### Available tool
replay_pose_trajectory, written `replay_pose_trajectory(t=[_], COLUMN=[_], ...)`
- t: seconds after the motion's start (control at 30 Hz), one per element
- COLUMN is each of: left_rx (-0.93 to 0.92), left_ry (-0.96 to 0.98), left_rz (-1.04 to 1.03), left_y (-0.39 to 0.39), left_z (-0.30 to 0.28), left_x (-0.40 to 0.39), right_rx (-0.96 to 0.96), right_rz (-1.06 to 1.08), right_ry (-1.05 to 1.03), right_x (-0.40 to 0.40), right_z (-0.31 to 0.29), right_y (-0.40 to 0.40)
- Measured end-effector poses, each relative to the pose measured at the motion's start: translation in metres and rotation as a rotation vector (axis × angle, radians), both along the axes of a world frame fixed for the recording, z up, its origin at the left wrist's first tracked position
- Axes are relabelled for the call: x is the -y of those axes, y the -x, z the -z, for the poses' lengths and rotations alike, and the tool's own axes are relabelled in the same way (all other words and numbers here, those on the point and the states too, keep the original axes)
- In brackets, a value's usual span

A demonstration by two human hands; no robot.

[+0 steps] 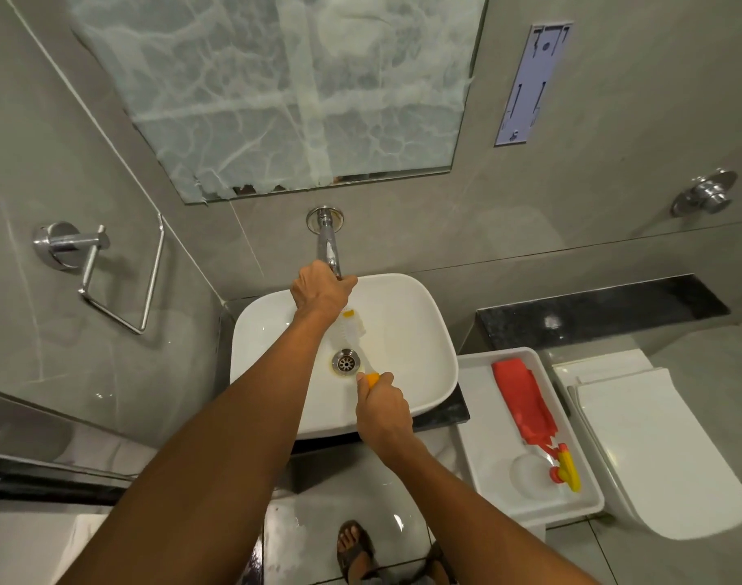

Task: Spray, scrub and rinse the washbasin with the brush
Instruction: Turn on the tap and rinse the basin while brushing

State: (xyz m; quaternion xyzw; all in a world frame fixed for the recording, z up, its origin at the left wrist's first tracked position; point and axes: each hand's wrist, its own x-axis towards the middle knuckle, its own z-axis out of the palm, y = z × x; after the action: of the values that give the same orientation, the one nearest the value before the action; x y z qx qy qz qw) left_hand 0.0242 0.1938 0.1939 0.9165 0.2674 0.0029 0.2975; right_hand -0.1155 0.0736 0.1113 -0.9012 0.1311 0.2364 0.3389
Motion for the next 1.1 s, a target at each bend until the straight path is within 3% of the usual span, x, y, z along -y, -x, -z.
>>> replay_pose_trajectory(t=[0.33,0.7,0.9,1.1], left_rx=[0.011,-0.035,0.0,0.157], left_ry=[0.334,0.468,0.499,0.521], left_rz=[0.134,0.343,0.303,0.156], left_y=[0.001,0.0,0.002,0.009], left_z=[0.015,0.016,0.024,0.026], left_x=[-0.034,-0.059,-0.06,-0.063], right_rx=[0.04,0.058,0.075,0.095], right_rz=[-0.025,-0.039,-0.036,-0.033], right_ry=[-0.024,-0.042,-0.029,-0.02], right_x=[-0.003,-0.005,0.0,-0.001], right_z=[0.008,0.008,0.01,0.008], right_y=[0.005,0.007,0.016,0.019])
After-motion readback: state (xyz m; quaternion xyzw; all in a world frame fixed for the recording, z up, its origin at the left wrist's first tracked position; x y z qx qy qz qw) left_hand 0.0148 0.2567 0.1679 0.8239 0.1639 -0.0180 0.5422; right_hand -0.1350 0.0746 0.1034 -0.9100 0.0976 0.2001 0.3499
